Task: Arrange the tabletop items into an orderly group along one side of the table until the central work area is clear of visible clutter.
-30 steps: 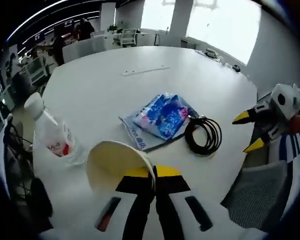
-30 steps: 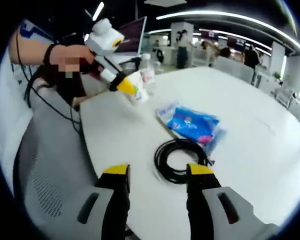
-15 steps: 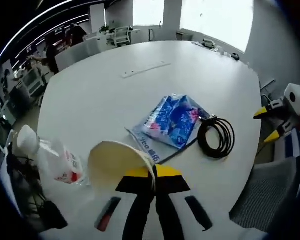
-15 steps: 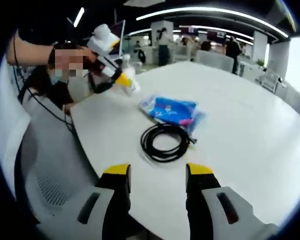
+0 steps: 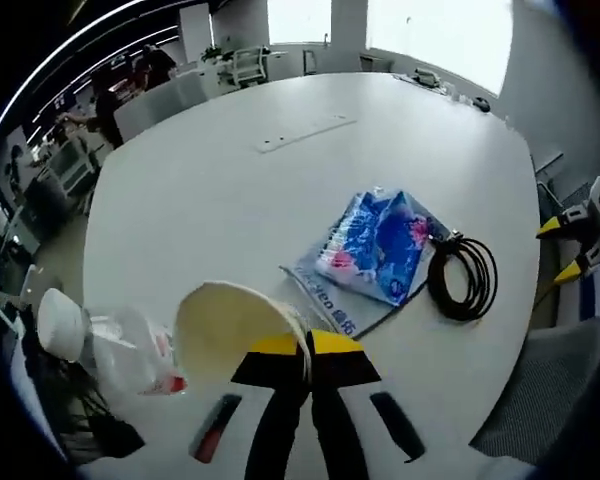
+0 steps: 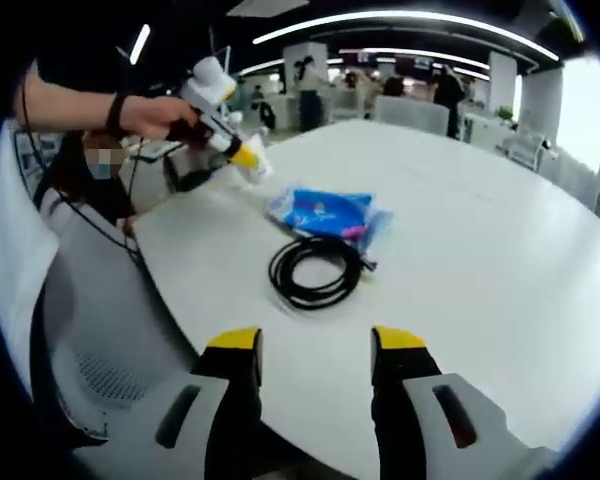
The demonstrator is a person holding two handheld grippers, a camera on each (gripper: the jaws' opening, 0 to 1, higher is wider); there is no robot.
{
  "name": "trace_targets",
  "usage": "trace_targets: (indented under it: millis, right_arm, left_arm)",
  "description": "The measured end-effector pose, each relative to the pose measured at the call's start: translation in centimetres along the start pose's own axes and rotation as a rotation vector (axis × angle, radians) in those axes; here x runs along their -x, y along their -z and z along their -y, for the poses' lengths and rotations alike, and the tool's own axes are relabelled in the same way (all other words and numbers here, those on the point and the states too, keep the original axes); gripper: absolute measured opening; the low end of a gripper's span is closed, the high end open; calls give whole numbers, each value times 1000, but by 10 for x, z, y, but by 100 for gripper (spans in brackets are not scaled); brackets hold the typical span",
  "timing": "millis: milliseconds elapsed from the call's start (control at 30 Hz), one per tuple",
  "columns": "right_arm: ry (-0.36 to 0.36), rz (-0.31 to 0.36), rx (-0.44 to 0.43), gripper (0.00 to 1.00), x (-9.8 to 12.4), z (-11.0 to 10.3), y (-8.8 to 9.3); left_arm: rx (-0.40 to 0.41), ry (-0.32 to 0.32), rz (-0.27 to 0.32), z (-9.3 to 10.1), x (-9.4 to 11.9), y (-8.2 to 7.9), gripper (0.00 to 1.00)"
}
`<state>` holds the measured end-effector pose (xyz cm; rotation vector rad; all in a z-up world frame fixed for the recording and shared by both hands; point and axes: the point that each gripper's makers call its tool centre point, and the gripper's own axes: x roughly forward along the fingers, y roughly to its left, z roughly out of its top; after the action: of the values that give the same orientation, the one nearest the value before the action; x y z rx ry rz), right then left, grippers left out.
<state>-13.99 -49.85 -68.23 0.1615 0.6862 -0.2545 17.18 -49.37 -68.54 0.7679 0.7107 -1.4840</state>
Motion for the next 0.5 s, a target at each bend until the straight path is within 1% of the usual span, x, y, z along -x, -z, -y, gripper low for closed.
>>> trace_targets:
  millis: [500]
  right_arm:
    - [26,2,-29,42,8,10,8]
  left_arm:
    - [-17,-4,-56,-6,-15,2,0]
